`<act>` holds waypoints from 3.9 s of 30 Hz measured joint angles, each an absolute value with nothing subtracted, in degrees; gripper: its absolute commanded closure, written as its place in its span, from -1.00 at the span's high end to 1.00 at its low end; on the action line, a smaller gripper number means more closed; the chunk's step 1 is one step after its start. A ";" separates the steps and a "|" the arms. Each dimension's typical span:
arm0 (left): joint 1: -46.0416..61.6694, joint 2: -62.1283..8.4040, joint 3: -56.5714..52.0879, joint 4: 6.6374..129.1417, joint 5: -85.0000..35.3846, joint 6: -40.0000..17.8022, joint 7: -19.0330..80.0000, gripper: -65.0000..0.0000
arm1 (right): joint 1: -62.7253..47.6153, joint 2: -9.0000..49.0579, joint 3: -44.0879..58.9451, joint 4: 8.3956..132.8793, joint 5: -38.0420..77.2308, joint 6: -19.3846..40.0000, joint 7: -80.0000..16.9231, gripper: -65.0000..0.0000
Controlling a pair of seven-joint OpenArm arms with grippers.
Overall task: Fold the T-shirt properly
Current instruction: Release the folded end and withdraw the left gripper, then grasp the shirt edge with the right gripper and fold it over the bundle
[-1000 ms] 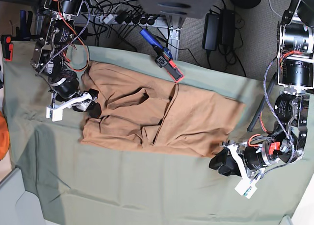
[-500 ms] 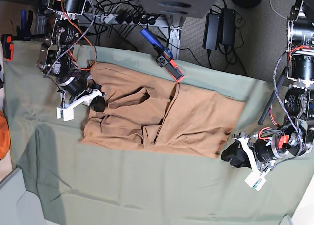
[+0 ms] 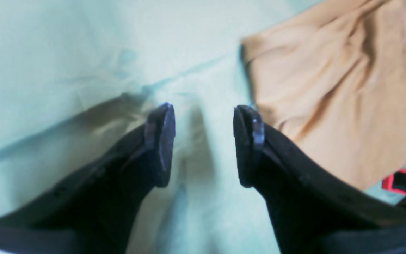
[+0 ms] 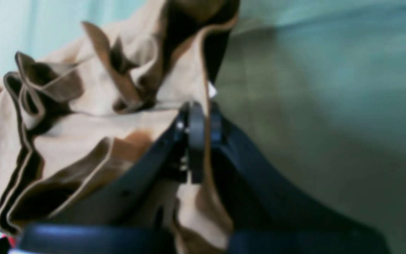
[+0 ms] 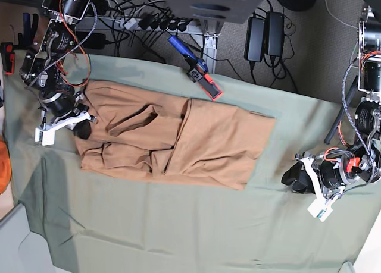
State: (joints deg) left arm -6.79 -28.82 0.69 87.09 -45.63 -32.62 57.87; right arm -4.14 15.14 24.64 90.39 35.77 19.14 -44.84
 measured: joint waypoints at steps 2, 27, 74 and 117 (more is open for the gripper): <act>-5.98 -28.75 0.71 87.11 -45.71 -32.62 57.67 -0.07 | -4.16 16.38 24.80 90.39 35.77 19.14 -44.84 -1.00; 3.33 -37.87 0.78 87.11 -43.66 -32.86 58.28 -0.07 | -4.27 0.62 2.50 108.20 29.82 19.18 -45.23 -1.00; 3.99 -41.58 -12.12 87.15 -61.01 -38.50 65.56 -0.07 | -3.99 4.64 3.66 116.25 5.08 17.58 -41.25 -1.00; 8.03 -37.71 -12.14 89.60 -74.13 -38.76 71.77 -1.00 | 4.19 -1.91 -12.14 107.11 9.19 18.39 -41.36 -1.00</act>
